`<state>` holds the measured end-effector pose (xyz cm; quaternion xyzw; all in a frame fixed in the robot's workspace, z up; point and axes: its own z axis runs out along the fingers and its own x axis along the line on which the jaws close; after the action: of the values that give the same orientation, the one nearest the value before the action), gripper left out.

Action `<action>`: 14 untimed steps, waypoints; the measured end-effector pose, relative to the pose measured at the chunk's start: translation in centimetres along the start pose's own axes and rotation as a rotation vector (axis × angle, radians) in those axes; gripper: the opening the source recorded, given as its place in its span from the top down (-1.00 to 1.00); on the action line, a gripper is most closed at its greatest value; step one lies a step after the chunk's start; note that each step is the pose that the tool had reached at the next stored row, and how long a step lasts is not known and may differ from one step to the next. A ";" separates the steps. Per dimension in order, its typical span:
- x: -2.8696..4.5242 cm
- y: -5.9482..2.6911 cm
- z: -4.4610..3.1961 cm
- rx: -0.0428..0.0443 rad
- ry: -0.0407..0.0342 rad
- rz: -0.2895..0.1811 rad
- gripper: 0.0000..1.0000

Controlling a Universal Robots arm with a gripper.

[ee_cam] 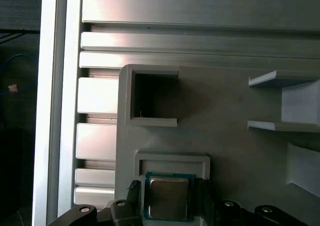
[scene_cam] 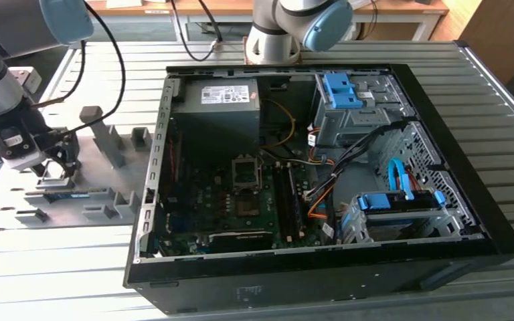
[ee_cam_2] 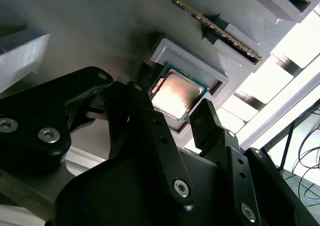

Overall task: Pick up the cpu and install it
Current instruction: 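Pick up the cpu and move it towards the insertion slot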

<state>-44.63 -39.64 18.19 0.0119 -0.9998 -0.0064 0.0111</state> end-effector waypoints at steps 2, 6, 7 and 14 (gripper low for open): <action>0.00 0.00 0.00 0.0000 0.0000 0.000 -0.18; 0.00 0.00 0.00 0.0001 0.0001 0.000 0.06; 0.00 0.00 0.00 0.0001 0.0000 0.000 0.06; 0.00 0.00 0.00 0.0002 0.0000 0.000 0.06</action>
<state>-44.63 -39.64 18.19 0.0119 -0.9998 -0.0063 0.0111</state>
